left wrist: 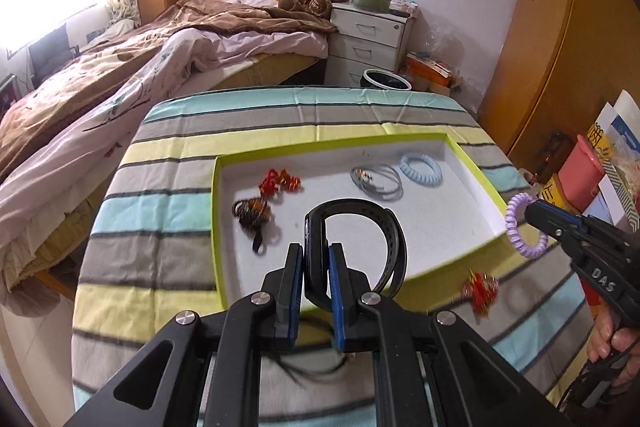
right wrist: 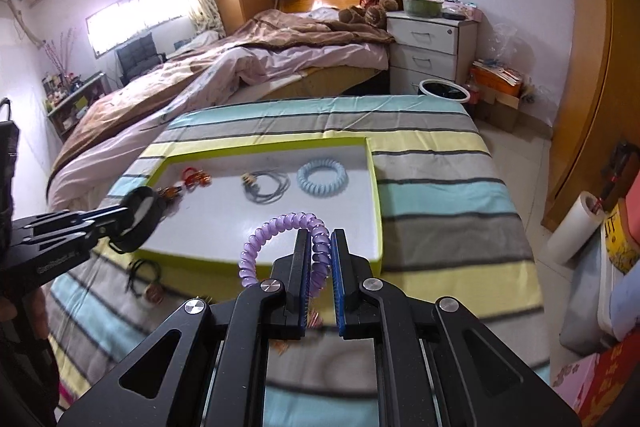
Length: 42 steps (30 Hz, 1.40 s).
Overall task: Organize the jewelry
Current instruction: 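Carry the purple coil and black band over the green box with both tools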
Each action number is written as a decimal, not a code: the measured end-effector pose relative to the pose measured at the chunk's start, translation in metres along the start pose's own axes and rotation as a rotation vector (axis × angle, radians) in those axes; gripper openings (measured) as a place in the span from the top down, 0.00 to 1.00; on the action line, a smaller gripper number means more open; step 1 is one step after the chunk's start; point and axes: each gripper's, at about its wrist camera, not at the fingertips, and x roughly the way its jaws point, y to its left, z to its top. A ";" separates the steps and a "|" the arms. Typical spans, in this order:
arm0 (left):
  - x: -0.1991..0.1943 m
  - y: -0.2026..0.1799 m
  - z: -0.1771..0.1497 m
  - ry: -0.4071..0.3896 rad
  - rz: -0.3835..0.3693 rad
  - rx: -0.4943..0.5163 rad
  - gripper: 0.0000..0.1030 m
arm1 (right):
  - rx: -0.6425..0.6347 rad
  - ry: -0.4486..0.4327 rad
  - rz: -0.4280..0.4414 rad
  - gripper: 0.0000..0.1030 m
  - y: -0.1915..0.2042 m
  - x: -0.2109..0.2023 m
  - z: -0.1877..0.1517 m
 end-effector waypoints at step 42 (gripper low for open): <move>0.093 0.008 0.031 0.121 0.041 -0.006 0.88 | -0.145 0.157 -0.108 0.90 -0.002 0.098 0.022</move>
